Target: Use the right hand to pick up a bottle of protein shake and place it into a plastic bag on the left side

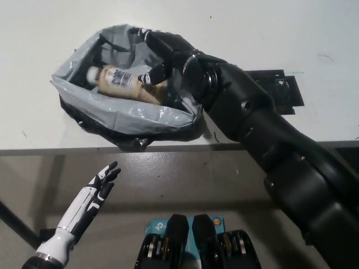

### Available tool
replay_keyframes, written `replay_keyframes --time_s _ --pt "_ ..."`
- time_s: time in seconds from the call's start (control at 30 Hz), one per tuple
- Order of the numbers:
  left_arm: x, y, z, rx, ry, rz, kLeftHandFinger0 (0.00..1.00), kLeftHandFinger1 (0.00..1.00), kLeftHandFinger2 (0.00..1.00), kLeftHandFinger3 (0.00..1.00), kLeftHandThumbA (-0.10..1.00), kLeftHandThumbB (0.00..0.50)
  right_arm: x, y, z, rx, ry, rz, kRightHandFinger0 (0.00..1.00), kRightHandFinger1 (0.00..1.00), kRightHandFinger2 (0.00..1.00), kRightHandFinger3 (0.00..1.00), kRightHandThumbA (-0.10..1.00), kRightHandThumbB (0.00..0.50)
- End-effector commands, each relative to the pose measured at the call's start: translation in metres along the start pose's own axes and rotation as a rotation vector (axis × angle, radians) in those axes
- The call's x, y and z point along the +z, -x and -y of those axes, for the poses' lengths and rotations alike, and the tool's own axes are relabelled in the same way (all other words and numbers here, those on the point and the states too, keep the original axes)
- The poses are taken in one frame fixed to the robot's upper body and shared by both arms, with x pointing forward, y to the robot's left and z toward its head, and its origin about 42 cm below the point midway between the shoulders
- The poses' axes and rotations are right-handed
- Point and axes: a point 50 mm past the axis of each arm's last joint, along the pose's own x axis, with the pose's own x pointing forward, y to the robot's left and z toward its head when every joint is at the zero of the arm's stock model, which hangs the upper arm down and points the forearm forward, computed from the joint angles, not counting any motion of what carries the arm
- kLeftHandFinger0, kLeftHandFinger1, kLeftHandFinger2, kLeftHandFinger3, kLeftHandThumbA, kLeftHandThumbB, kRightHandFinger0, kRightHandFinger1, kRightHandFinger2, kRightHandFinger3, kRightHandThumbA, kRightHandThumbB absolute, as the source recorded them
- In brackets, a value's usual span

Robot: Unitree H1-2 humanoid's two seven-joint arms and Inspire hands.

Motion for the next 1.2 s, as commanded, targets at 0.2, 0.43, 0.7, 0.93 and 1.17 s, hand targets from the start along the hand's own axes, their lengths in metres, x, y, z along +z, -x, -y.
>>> replay_keyframes --time_s 0.2,0.43,0.7,0.93,1.17 --pt "0.009 -0.007 -0.002 -0.024 -0.029 0.051 1.0 1.0 1.0 1.0 1.0 0.377 0.02 0.048 0.137 -0.089 -0.713 0.342 1.0 1.0 1.0 1.0 0.66 0.5" --pt "0.012 -0.016 -0.009 -0.008 -0.013 0.064 1.0 1.0 1.0 1.0 1.0 0.335 0.027 0.21 0.26 -0.645 -0.831 0.846 1.0 1.0 1.0 1.0 0.95 0.451" --pt "0.012 -0.021 -0.021 0.025 0.011 0.057 1.0 1.0 1.0 1.0 1.0 0.323 -0.019 0.362 0.182 -0.801 -0.54 0.926 1.0 1.0 1.0 1.0 1.0 0.419" --pt "0.014 -0.028 -0.022 0.067 0.031 0.054 1.0 1.0 1.0 1.0 1.0 0.354 -0.035 0.419 0.011 -0.848 -0.495 0.773 1.0 1.0 1.0 1.0 1.0 0.487" --pt "0.014 -0.024 -0.017 0.05 0.027 0.056 1.0 1.0 1.0 1.0 1.0 0.32 -0.063 0.405 -0.06 -0.743 -0.645 0.597 1.0 1.0 1.0 1.0 1.0 0.462"
